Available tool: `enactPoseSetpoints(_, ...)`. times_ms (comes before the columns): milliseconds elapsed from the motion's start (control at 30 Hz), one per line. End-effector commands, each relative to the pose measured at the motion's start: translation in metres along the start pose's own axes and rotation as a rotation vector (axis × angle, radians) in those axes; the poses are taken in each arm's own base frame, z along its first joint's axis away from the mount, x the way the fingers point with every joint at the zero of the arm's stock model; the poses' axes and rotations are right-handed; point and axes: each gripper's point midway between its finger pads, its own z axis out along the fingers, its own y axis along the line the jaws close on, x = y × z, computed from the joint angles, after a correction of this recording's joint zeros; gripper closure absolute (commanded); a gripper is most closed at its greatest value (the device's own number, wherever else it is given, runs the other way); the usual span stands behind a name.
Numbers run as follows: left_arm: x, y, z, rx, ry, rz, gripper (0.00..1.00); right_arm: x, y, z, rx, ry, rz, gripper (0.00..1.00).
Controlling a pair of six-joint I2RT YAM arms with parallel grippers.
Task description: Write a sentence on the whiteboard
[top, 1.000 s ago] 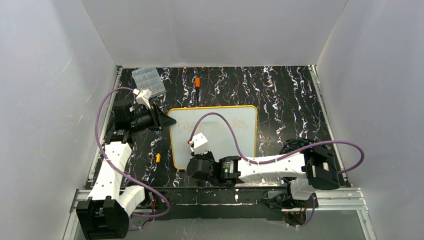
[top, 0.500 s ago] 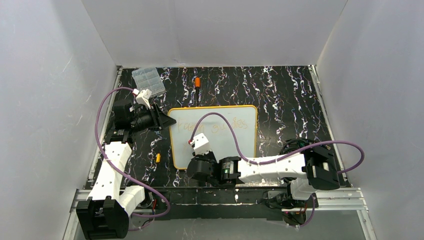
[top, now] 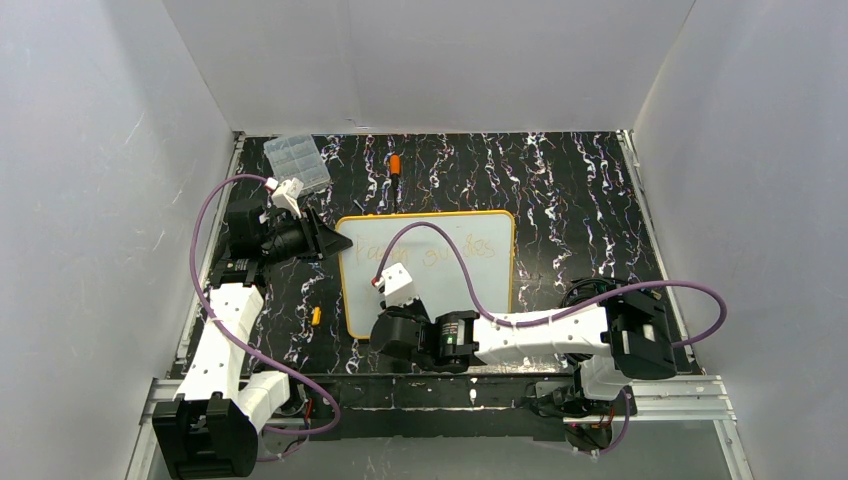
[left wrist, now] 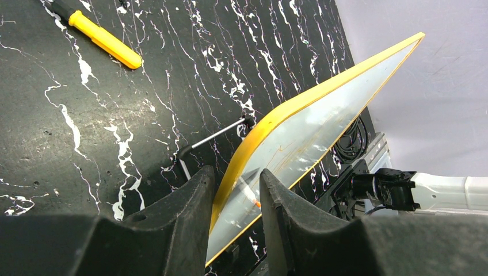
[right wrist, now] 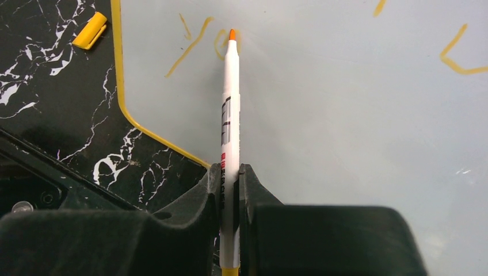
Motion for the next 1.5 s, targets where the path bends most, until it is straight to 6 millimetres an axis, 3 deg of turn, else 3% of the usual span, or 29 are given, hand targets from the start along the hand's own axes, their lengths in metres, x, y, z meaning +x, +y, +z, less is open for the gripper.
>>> enactPoseSetpoints(0,0.001,-0.009,-0.004,0.033,0.001,0.024,0.67,-0.017,0.01,0.002,-0.021,-0.037,0.035,0.99)
enactPoseSetpoints(367,0.001,-0.009,-0.004,0.03,0.0,0.026,0.67,-0.031,0.004,-0.02,-0.04,-0.111,0.061,0.99)
enactPoseSetpoints(700,0.002,-0.008,-0.003,0.029,0.001,0.025,0.67,-0.007,-0.01,-0.014,0.036,-0.048,0.037,0.99)
enactPoseSetpoints(1167,0.001,-0.009,-0.004,0.03,0.0,0.027,0.67,-0.007,-0.012,-0.005,0.057,-0.033,0.019,0.99)
enactPoseSetpoints(1467,0.001,-0.009,-0.004,0.032,0.0,0.028,0.67,0.014,-0.013,-0.005,0.045,0.033,0.014,0.99)
